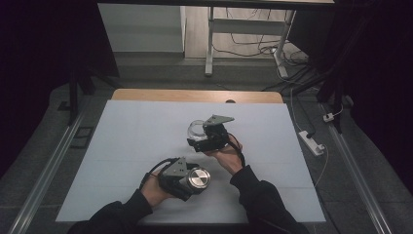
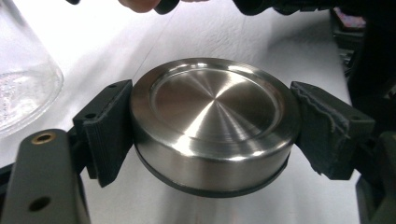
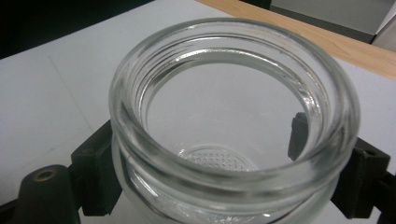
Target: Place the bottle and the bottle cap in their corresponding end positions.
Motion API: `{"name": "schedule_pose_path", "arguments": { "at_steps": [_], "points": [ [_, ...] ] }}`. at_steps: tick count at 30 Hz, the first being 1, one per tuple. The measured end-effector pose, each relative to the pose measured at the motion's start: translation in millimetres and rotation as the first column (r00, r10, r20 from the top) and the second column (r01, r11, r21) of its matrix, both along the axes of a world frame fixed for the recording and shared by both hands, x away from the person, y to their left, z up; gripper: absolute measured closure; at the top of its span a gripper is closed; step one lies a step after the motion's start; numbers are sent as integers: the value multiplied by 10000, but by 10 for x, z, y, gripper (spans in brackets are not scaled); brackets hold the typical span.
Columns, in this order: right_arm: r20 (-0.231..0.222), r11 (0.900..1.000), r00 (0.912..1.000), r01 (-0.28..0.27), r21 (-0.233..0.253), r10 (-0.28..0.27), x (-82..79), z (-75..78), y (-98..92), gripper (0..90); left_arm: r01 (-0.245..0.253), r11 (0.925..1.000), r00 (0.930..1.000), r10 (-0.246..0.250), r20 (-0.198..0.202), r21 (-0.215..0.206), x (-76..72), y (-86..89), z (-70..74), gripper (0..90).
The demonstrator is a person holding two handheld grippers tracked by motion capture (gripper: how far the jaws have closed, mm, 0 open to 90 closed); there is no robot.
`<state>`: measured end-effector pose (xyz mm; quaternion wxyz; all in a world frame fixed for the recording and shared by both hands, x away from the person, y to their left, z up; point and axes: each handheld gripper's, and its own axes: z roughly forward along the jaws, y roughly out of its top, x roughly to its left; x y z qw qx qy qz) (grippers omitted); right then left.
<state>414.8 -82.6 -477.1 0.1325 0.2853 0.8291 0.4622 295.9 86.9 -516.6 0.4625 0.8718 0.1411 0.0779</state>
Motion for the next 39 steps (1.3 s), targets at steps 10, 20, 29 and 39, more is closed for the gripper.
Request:
{"name": "schedule_pose_path", "arguments": {
  "at_steps": [10, 20, 29, 39],
  "points": [
    [-98, 9988, 9997, 226, -430, -231, 138, -152, 59, 146, -76, 9965, 9998, 90, -163, 837, 138, -76, -158, 190],
    [-64, 9975, 9998, 208, -673, -213, 199, -263, 92, 146, -231, 9878, 9997, 244, -64, 1539, 214, -130, -213, 189],
    [12, 9964, 9999, 135, -837, -134, 205, -308, 84, 145, -291, 9791, 9987, 369, -355, 2012, 241, -149, -252, 189],
    [-111, 9956, 9997, -218, -913, 209, 204, -322, 91, 82, -482, 9822, 9919, 684, -1067, 1813, 281, -136, -232, 144]
  ]
}}
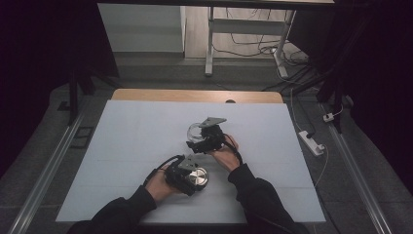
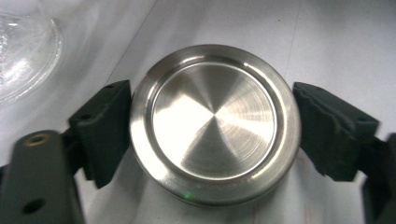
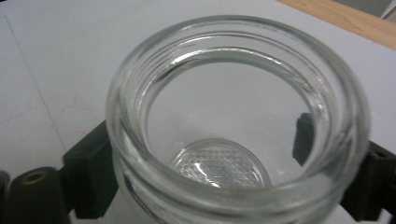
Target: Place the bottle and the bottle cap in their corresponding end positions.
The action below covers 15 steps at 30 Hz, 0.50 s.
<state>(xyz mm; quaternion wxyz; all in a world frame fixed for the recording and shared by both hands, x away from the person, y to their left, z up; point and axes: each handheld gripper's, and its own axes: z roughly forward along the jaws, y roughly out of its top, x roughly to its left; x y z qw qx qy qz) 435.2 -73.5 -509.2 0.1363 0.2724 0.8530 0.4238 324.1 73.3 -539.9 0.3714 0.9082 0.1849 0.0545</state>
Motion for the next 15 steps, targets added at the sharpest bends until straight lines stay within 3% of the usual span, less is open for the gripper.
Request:
{"name": "schedule_pose_path", "arguments": {
  "at_steps": [3, 9, 15],
  "points": [
    [14, 9999, 10000, -14, -127, 14, -9, 1, 18, 54, -163, 9986, 9998, 157, -110, -495, -10, 37, 64, 109],
    [-47, 9991, 9998, -216, -353, 214, -54, 46, -7, 6, -627, 9924, 9976, 591, -364, -1058, -31, 184, 154, 72],
    [9, 9999, 10000, -95, -115, 95, -114, 135, -104, 0, -773, 9904, 9964, 728, -427, -1148, -90, 273, 199, 52]
  ]
}}
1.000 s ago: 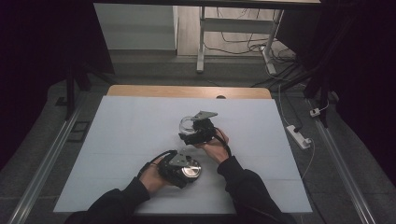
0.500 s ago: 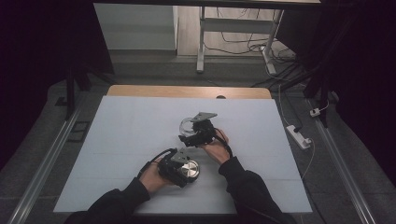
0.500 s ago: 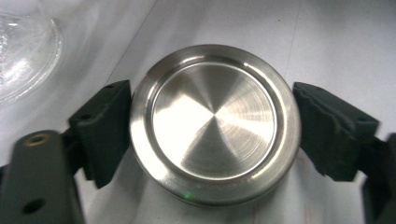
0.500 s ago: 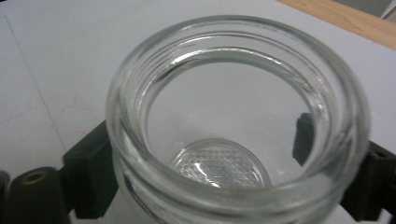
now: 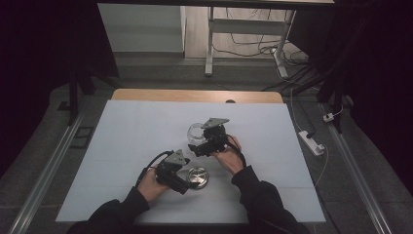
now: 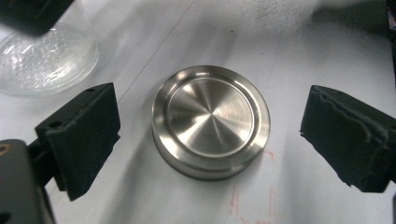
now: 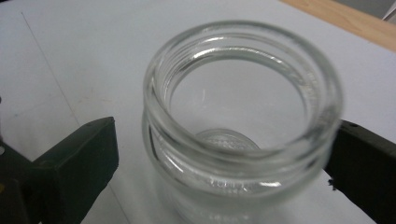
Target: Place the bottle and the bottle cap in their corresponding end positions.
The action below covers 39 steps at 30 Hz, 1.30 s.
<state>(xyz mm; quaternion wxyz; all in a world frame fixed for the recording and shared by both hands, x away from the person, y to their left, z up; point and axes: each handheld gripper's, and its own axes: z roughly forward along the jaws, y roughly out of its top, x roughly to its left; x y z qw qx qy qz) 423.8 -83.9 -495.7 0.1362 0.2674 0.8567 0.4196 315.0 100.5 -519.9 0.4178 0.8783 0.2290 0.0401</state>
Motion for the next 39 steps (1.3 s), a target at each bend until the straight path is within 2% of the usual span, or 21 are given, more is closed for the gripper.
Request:
{"name": "schedule_pose_path", "arguments": {
  "at_steps": [5, 12, 17, 24, 30, 39],
  "points": [
    [-299, 9999, 9995, 70, 111, -66, -87, 78, -89, 0, 13, 9998, 10000, -13, 2, -202, -45, 61, 46, 29],
    [-695, 9998, 9974, -172, -99, 165, -238, 111, -160, 0, -150, 9986, 9998, 144, -125, -498, -83, 184, 100, 6],
    [-662, 9996, 9974, -288, 23, 289, -330, 147, -166, 0, -303, 9989, 9995, 301, -40, -348, -128, 270, 131, 0],
    [-394, 9982, 9976, -557, 201, 565, -482, 195, -220, 0, -457, 9980, 9990, 456, -31, -433, -186, 384, 181, 0],
    [-334, 9967, 9969, -697, 409, 711, -615, 258, -308, 0, -668, 9968, 9978, 668, 0, -446, -274, 506, 208, 0],
    [-146, 9954, 9963, -834, 480, 842, -820, 319, -470, 0, -1316, 9901, 9913, 1316, -47, -484, -451, 766, 218, 0]
  ]
}}
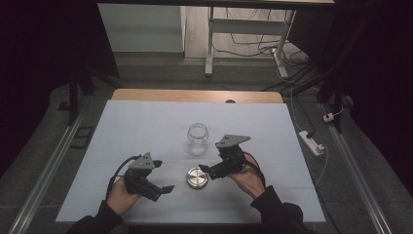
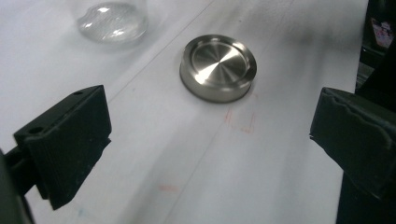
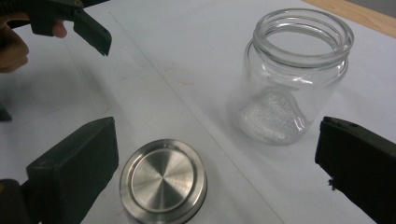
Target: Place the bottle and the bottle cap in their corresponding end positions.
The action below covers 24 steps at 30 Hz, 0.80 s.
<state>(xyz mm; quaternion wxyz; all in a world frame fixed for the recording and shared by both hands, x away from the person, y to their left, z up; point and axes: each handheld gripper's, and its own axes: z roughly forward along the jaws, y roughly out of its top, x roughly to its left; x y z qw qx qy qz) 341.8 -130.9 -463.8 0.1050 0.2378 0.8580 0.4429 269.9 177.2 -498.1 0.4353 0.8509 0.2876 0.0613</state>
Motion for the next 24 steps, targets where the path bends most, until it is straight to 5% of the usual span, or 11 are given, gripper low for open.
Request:
{"name": "schedule_pose_path", "arguments": {
  "at_steps": [13, 24],
  "points": [
    [173, 9965, 9966, 799, 228, -803, -330, 15, -434, 0, -1182, 9927, 9930, 1181, -73, -253, -314, 450, 6, 0],
    [322, 9780, 9776, 2073, 221, -2079, -611, -24, -949, 0, -2194, 9749, 9755, 2186, -249, -371, -583, 819, -47, 0]
  ]
}}
